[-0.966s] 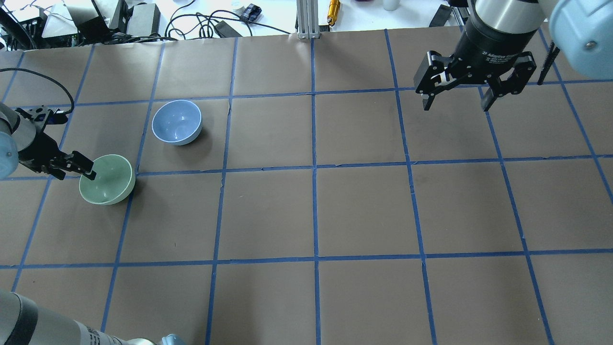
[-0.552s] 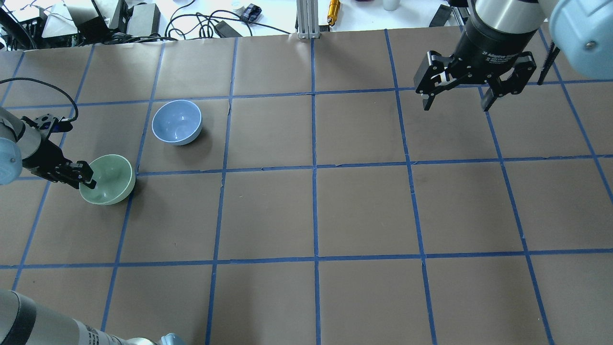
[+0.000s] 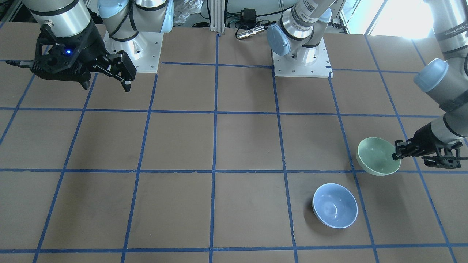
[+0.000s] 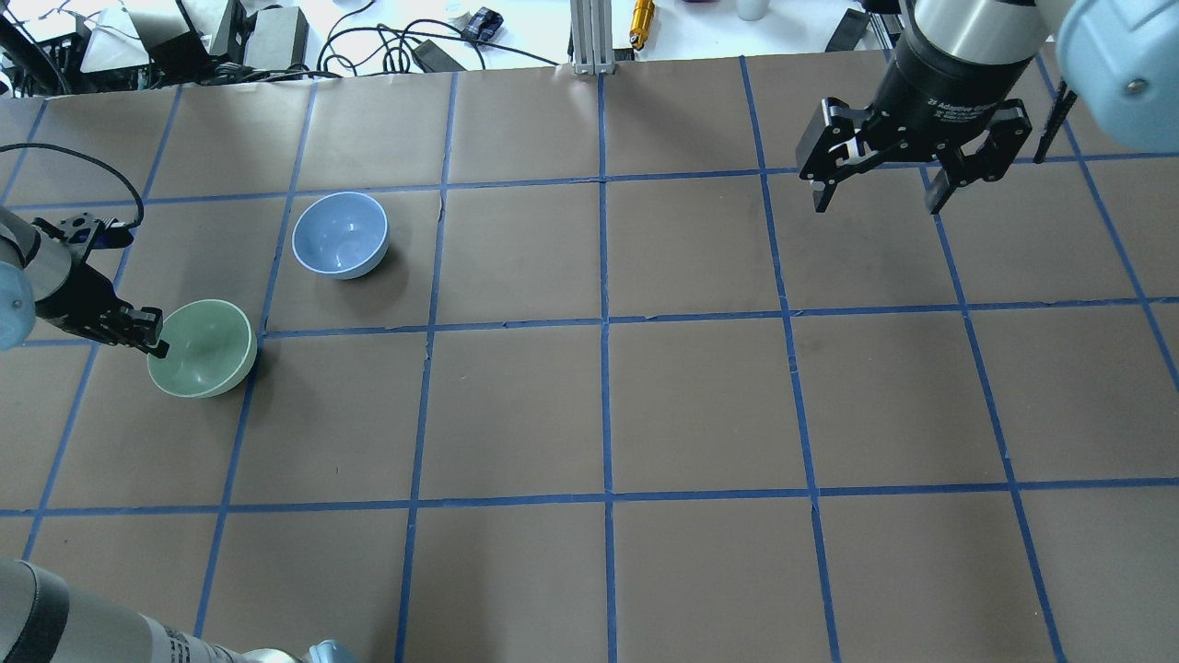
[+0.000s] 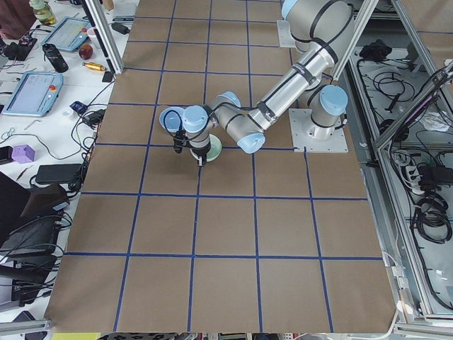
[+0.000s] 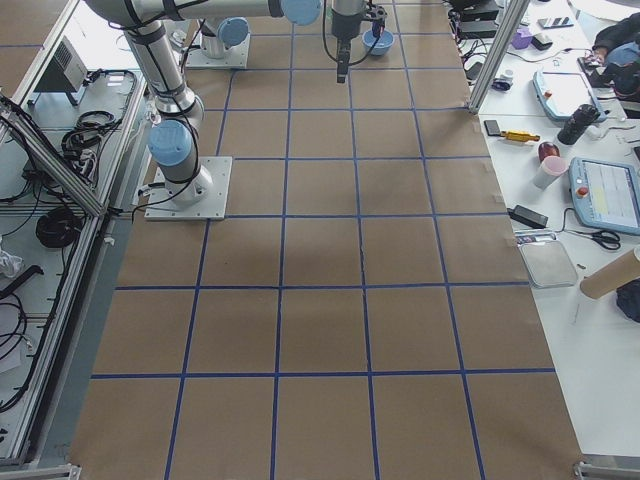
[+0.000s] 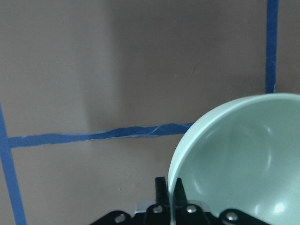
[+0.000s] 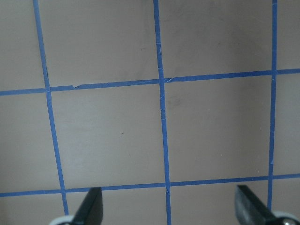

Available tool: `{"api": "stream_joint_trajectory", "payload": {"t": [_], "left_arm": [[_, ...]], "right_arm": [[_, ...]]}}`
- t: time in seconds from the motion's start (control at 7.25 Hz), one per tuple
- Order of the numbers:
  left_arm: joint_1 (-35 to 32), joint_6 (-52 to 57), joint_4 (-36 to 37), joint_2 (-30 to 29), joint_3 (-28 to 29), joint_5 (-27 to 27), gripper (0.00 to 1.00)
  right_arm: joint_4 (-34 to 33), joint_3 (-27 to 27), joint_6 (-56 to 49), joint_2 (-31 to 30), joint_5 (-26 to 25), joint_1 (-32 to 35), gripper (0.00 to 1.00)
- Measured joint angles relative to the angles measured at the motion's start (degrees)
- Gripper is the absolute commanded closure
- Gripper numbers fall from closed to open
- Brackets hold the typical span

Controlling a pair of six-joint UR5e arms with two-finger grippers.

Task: Stack green bowl on blue bowl
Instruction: 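Lift the green bowl and carry it over the light blue bowl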

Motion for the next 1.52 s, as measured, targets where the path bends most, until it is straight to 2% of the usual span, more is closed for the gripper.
{"api": "stream_joint_trajectory", "payload": {"t": [0.28, 0.55, 0.83, 1.24, 1.52], "left_arm": [[-3.12, -1.50, -8.61, 0.16, 8.32, -0.40, 0.96], [-12.51, -10.11, -11.31, -0.14, 12.34, -0.53, 0.96], [-18.38, -17.04, -9.62, -1.27, 12.94, -0.55, 0.96], [-19.48, -17.92, -3.03, -6.33, 15.33, -0.54, 0.96], [-19.51, -18.28, -3.05, -8.76, 16.93, -0.58, 0.96]], "right_arm": [[0.01, 0.00, 0.00, 0.00, 0.00, 0.00, 0.00], [0.00, 0.00, 0.00, 0.00, 0.00, 0.00, 0.00], [0.01, 0.00, 0.00, 0.00, 0.00, 0.00, 0.00], [0.00, 0.00, 0.00, 0.00, 0.00, 0.00, 0.00], [0.03, 0.00, 0.00, 0.00, 0.00, 0.00, 0.00]]}}
